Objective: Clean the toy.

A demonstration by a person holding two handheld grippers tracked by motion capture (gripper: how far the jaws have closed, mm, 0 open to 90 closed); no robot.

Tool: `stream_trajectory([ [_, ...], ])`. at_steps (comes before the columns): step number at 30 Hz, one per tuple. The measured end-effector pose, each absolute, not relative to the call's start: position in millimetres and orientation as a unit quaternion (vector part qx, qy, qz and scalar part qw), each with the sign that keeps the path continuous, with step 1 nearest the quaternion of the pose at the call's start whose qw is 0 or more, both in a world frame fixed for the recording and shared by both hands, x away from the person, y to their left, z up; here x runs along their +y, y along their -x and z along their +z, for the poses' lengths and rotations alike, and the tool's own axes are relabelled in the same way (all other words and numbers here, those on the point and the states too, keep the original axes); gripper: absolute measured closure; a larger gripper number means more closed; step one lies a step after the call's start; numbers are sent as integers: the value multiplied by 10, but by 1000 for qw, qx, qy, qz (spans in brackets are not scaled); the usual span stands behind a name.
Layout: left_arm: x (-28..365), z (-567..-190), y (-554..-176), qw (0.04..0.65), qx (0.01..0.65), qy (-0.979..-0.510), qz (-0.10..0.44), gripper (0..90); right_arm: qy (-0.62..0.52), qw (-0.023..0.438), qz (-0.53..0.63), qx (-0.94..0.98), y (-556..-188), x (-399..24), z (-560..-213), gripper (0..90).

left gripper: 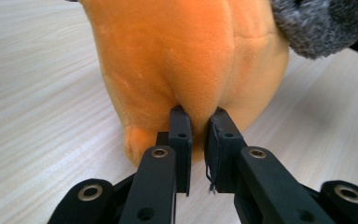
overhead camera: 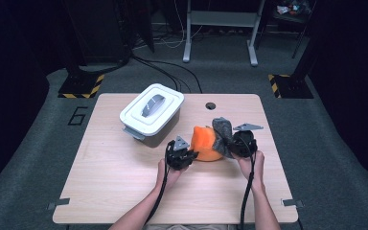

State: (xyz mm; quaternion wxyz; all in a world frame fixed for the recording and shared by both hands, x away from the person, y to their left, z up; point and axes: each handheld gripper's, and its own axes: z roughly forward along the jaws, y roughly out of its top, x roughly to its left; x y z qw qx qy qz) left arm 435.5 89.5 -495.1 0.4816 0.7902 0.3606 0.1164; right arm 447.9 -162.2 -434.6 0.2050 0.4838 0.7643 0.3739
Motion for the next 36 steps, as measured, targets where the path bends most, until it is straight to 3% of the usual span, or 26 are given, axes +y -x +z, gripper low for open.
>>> stream_trajectory([
  [7, 931, -4896, -4331, 493, 369, -783, 86, 814, -471, 211, 390, 763, -4422, -1601, -4178, 763],
  [20, 888, -4913, -4329, 492, 364, -786, 92, 805, -445, 197, 407, 773, -4439, -1360, -4023, 759],
  [26, 859, -4920, -4321, 494, 358, -787, 88, 805, -437, 176, 410, 781, -4518, -1259, -4073, 757],
  [36, 869, -4961, -4329, 490, 362, -788, 91, 804, -433, 209, 377, 792, -4548, -1154, -4203, 757],
])
